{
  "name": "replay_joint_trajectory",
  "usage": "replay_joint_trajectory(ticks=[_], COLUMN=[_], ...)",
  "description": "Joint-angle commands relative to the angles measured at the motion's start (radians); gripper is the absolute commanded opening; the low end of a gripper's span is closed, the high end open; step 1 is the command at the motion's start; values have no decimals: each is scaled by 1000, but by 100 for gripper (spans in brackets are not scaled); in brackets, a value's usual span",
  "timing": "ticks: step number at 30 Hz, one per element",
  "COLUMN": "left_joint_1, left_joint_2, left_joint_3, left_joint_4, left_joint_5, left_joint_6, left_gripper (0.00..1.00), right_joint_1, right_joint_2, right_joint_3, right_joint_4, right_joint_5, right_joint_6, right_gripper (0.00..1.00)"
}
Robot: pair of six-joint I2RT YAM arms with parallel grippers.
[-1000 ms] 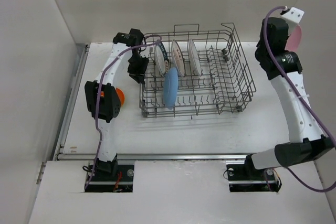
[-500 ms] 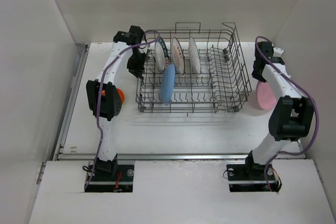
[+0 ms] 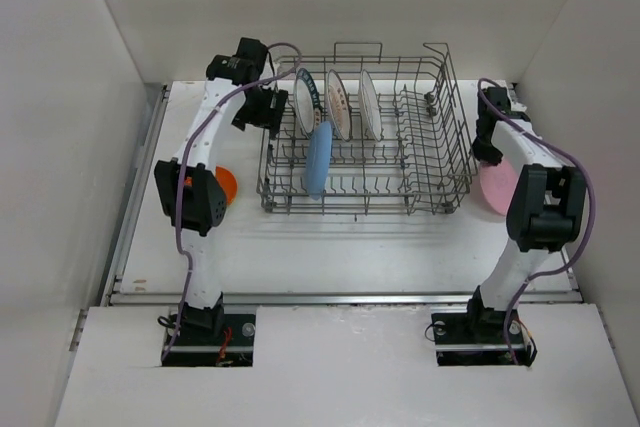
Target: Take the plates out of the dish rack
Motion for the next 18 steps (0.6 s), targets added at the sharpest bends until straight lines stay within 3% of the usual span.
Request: replay_joint_trajectory(ticks=[1, 6, 10, 18], left_joint_1=[-37, -126, -276, -434], left_joint_2=[-172, -232, -241, -153], left_joint_3=[23, 14, 14, 66], left_joint_4=[34, -1, -27, -36], left_joint_5=[-28, 98, 123, -123], left_joint_6=[34, 103, 143, 123], left_gripper=[77, 89, 97, 100], right_joint_1=[-6, -16, -16, -25], right_joint_2=[41, 41, 18, -130], right_joint_3=[1, -31, -41, -71], right_joint_4=[40, 72, 73, 73], right_joint_5=[-92, -129, -129, -51], right_joint_6=[45, 56, 65, 120], right_gripper=[40, 56, 65, 74])
